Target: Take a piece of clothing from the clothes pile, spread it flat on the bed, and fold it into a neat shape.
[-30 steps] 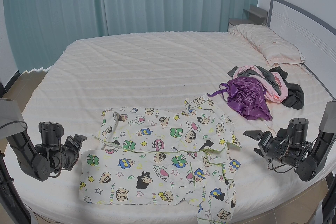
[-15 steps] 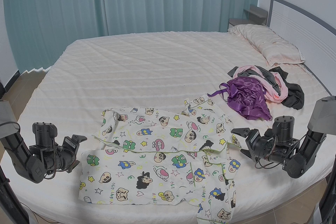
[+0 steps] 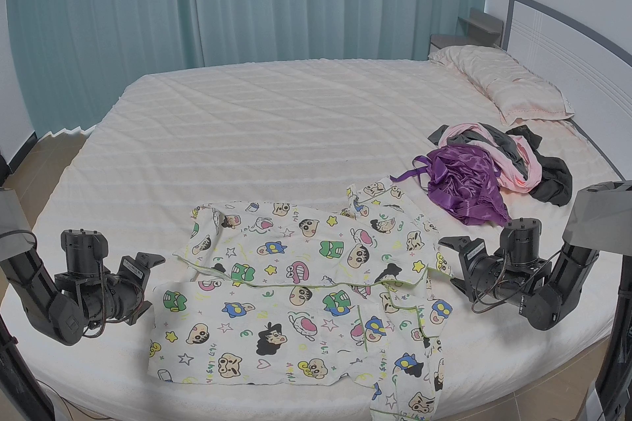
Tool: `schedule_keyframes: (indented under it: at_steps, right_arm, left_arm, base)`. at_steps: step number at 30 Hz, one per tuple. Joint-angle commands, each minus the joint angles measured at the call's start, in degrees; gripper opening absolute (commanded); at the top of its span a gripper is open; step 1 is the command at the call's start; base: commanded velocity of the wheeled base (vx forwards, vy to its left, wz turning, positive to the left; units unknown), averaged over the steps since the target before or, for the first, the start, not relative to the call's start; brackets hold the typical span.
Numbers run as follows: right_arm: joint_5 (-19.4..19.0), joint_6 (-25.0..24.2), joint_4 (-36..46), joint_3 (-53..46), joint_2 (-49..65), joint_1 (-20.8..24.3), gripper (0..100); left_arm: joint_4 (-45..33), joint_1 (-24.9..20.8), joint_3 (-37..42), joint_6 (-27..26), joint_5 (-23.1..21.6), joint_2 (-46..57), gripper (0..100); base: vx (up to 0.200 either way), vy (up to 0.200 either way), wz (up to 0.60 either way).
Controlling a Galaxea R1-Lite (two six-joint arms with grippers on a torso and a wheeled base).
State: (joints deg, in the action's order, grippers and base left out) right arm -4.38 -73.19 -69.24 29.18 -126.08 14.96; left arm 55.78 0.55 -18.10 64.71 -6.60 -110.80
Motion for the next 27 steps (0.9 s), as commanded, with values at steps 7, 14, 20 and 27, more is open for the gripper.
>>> schedule_keyframes:
  at_steps: [7,14,20,27]
  right_arm:
    - [0.33,-2.04,-0.37,1.84,-1.98,-0.02,0]
    - [0.77,3.14,0.42,3.77,3.73,-0.02,0]
    - [0.86,11.58,8.25,12.48,3.64,2.18,0]
    - [0.95,22.04,20.02,24.87,-0.22,4.55,0]
  left_arm:
    - [0.03,-0.11,0.0,0.07,0.0,-0.12,100]
    - [0.03,-0.11,0.0,-0.02,0.0,-0.38,100]
    - [0.03,-0.11,0.0,-0.02,0.18,-0.47,100]
    - [0.03,-0.2,-0.09,-0.28,0.44,-1.35,100]
  base:
    - [0.0,0.0,0.0]
    - [0.0,0.0,0.0]
    - [0.0,0.0,0.0]
    - [0.0,0.0,0.0]
